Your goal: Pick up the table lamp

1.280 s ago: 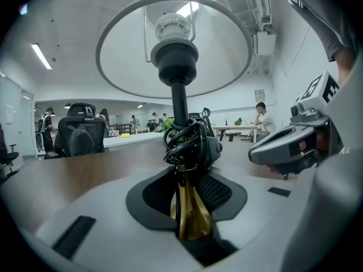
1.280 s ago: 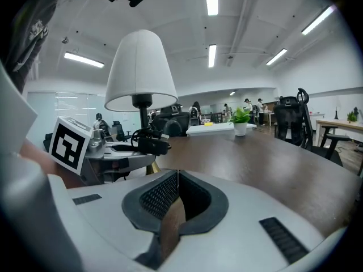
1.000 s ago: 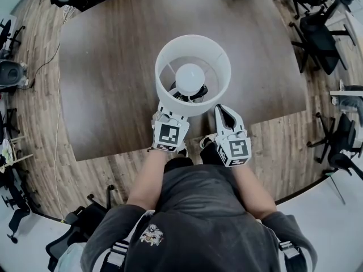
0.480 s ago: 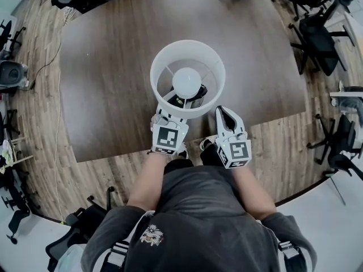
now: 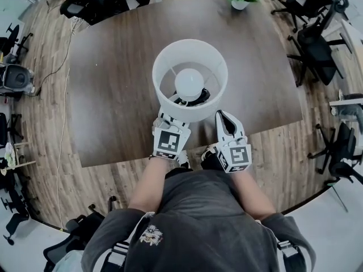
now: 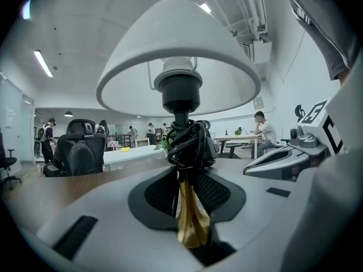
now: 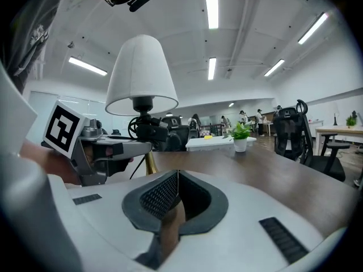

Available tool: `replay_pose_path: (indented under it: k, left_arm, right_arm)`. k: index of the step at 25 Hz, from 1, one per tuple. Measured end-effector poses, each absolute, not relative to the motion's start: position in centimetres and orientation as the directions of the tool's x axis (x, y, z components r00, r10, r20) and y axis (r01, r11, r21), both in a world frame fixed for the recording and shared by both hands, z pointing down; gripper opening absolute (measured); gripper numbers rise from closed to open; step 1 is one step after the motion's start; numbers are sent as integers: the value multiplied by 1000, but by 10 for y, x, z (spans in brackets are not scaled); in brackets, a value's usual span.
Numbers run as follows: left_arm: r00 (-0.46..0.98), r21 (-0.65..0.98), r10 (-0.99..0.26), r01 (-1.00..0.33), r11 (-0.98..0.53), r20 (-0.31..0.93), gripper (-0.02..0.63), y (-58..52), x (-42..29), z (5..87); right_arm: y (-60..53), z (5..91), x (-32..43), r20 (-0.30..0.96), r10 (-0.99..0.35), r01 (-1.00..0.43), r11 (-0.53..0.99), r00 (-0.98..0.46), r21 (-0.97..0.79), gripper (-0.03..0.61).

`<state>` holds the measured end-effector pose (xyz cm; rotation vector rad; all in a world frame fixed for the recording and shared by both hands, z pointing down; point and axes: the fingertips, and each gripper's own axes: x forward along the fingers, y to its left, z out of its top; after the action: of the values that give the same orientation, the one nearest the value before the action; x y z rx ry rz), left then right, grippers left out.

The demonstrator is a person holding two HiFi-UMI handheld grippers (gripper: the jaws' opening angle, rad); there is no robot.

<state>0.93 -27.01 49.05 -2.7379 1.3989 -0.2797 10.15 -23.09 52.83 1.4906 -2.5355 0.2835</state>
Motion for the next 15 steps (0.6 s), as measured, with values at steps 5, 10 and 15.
replay_pose_path:
  k: [5,10,15]
  left_arm:
    - [574,-127,-812,-802,-583,105,97,-274,6,451]
    - [570,-107,-817,-810,-576,83,97,-281,2,411]
    - [565,-116,-824,-816,-567,53,97,-284,-1,377]
  right_arm:
    - [-245,476,98,160,-857,-871,490,-490,-40,25]
    - [-257,427,92,87,-863,-867,498,-498,-14,26]
    - [-265,389,91,42,-880,-880,474,-473,19,25]
